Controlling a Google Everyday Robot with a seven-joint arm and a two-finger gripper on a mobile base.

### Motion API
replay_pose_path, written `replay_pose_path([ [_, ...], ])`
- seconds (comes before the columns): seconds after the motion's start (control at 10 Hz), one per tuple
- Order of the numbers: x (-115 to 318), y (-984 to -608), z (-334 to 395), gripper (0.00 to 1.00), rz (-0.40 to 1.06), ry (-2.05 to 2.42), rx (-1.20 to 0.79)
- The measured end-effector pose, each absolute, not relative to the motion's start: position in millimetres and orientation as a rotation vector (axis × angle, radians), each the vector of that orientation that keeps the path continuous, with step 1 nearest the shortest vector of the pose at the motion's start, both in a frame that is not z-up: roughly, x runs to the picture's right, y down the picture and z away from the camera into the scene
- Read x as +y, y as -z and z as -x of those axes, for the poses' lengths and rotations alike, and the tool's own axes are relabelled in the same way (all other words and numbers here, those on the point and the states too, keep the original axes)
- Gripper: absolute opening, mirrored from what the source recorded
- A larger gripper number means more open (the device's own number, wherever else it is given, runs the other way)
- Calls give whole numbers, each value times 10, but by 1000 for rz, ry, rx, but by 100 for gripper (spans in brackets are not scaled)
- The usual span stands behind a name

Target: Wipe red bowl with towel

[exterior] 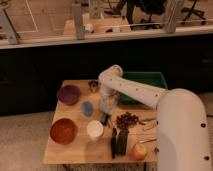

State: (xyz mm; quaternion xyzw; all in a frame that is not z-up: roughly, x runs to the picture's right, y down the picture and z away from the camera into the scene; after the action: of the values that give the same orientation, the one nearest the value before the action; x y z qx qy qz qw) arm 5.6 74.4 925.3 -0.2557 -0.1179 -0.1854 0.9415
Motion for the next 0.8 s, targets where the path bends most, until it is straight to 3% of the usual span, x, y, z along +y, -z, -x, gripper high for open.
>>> replay_pose_path([
  [0.3, 799, -9394, -103, 56, 531, 373, -244],
  [0.8, 914, -9579, -123, 5, 555, 354, -245],
])
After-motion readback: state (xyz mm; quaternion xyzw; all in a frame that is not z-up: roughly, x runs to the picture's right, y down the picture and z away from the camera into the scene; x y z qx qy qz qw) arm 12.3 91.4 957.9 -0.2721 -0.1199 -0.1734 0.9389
